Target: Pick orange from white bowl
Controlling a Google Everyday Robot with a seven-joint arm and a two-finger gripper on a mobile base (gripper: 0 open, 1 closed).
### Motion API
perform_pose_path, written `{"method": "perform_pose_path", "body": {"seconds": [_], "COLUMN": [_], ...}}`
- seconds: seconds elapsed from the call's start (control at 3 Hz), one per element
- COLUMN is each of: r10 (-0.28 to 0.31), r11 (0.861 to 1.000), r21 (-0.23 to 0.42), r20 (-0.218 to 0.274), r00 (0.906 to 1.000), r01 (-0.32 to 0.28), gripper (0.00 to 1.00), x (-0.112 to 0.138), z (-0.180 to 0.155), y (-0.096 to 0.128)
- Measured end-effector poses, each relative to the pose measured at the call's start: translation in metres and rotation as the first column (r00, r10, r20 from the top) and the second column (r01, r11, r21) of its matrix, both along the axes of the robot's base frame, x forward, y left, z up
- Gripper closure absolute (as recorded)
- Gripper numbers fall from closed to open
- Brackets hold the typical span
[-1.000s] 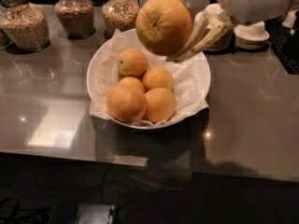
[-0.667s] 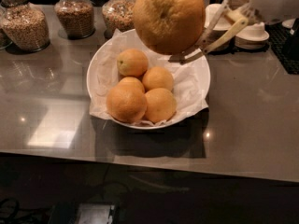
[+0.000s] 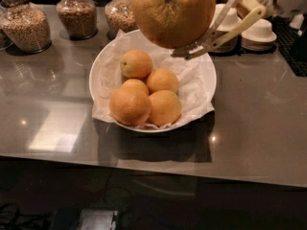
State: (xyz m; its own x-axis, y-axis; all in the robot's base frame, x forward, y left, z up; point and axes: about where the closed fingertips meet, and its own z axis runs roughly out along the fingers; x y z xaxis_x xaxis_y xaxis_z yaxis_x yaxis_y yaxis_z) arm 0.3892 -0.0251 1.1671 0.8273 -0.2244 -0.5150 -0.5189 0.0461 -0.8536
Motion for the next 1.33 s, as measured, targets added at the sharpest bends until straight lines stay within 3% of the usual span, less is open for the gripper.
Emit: {"method": "perform_pose_path", "body": {"seconds": [0.33, 1.0, 1.33], "r10": [-0.017, 0.012, 0.012], "r11": [1.0, 0.998, 0.998], "r21": [-0.017, 0.059, 0.059], "r20": [-0.004, -0.052, -0.052], "r00": [0.9998, 0.9986, 0.9986], "r01": [0.017, -0.009, -0.009], "gripper": [1.0, 1.0, 1.0], "x": [0.0, -0.004, -0.004], "z": [-0.013, -0.065, -0.065], "y": [0.006, 0.022, 0.022]}}
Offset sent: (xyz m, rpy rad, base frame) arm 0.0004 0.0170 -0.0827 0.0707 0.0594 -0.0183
